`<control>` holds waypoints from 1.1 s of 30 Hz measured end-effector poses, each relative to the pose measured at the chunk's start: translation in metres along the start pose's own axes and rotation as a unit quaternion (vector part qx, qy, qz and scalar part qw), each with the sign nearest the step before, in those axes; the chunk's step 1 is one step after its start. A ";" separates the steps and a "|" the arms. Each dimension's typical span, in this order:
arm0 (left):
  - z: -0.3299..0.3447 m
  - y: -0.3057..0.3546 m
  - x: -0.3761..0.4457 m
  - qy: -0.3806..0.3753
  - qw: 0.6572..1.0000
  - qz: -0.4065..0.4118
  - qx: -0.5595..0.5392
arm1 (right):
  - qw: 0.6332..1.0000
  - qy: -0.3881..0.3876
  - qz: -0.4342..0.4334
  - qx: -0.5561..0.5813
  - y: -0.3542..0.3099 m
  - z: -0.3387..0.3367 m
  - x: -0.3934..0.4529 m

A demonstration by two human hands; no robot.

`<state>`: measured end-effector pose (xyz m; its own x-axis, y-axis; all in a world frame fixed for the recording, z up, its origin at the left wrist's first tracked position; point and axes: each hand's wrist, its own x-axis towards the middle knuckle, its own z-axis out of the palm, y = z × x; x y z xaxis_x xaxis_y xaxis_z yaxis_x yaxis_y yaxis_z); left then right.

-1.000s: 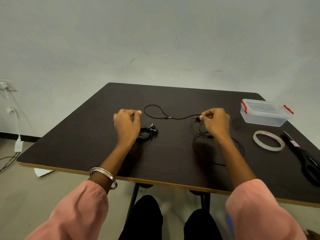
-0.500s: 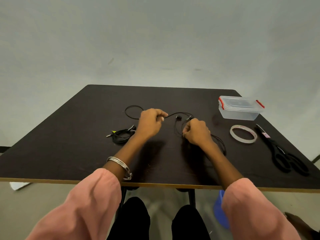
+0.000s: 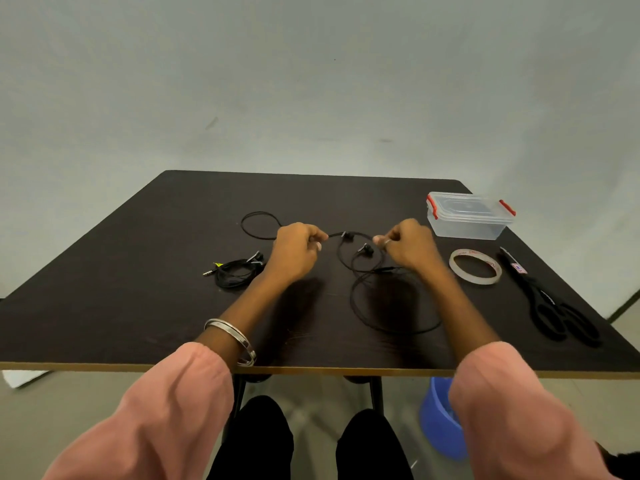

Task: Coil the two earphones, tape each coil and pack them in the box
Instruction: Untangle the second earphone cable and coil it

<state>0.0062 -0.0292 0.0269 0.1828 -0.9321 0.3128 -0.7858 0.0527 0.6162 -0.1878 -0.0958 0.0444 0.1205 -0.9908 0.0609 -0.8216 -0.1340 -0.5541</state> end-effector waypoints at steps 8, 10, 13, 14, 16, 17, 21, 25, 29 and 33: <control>-0.009 -0.001 0.001 0.005 1.000 0.003 -0.011 | 0.995 0.031 0.094 0.002 -0.009 0.030 0.008; -0.012 0.001 0.000 0.015 1.000 0.017 -0.012 | 0.991 0.060 0.076 0.095 -0.007 0.029 0.017; -0.018 0.007 0.006 0.045 0.995 0.086 -0.010 | 0.963 0.061 0.018 0.263 -0.024 0.002 0.014; -0.020 0.012 0.010 0.045 0.992 0.115 -0.005 | 0.956 0.039 -0.014 0.291 -0.033 -0.010 0.010; -0.025 0.026 0.019 0.047 0.986 0.159 0.003 | 0.943 -0.011 -0.098 0.318 -0.053 -0.034 -0.002; -0.028 0.035 0.024 0.052 0.985 0.164 0.003 | 0.934 -0.028 -0.132 0.332 -0.063 -0.044 -0.008; -0.048 0.059 0.036 0.050 0.987 0.131 -0.079 | 0.901 -0.040 -0.166 0.399 -0.085 -0.074 -0.018; -0.073 0.067 0.039 0.059 0.957 0.078 -0.272 | 0.886 -0.055 -0.146 0.436 -0.074 -0.090 -0.013; -0.110 0.073 0.051 0.110 0.895 -0.083 -0.425 | 0.918 -0.060 -0.121 0.372 -0.043 -0.094 -0.007; -0.138 0.068 0.066 0.170 0.884 -0.146 -0.410 | 0.949 0.031 -0.073 0.306 -0.015 -0.087 -0.004</control>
<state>0.0464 -0.0375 0.1896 0.5845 -0.7940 0.1669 -0.0086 0.1996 0.9798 -0.2243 -0.0911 0.1247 0.1592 -0.9640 0.2128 -0.3195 -0.2543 -0.9128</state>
